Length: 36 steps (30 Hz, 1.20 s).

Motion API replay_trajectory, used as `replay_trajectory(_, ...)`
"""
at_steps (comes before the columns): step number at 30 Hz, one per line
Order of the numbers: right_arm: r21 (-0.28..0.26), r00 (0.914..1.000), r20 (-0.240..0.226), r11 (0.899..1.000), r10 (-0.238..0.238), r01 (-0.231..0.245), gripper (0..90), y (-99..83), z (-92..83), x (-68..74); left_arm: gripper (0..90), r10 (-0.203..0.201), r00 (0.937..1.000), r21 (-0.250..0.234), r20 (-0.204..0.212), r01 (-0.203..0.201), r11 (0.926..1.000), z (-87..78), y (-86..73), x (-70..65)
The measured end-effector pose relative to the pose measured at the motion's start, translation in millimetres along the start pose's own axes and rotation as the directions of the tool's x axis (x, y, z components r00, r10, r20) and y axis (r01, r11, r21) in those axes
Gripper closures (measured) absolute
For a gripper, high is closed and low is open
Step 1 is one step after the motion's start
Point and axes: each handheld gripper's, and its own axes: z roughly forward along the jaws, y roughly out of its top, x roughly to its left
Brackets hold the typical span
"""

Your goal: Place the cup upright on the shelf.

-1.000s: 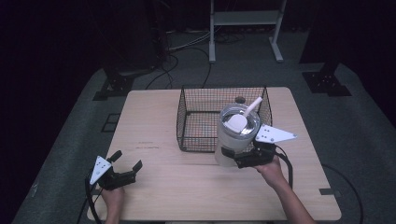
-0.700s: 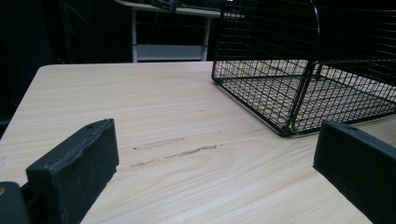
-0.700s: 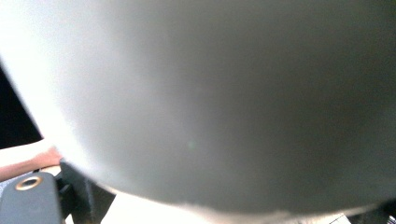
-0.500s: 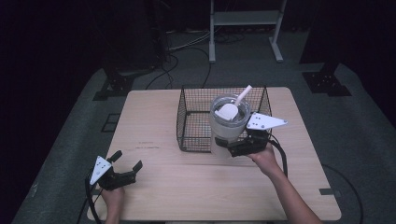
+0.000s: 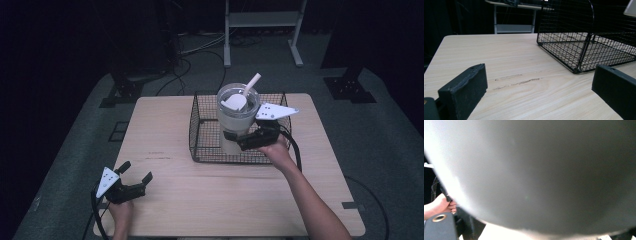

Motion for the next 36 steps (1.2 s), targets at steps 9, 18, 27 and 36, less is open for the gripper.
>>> replay_trajectory(9,0.007,1.0,-0.004,1.0,0.001,-0.001,9.4,12.2,21.8,-14.8,0.0,-0.002,1.0,-0.005,0.004,0.002,1.0,-0.1,0.0,0.8)
replay_trajectory(18,0.038,0.9996,0.009,0.999,0.025,-0.025,9.4,15.7,41.7,-35.4,0.0,-0.001,1.0,-0.001,0.005,0.001,1.0,-0.5,0.1,1.3)
replay_trajectory(27,0.009,0.9982,0.019,0.998,0.056,-0.057,9.3,13.8,59.5,-57.8,0.0,-0.009,0.9999,-0.003,0.008,0.009,1.0,-0.7,0.1,1.4)
replay_trajectory(36,0.047,0.9991,-0.003,0.998,0.043,-0.042,9.3,9.5,75.3,-68.3,0.0,-0.009,0.9998,-0.003,0.016,0.009,1.0,-0.6,0.1,1.6)
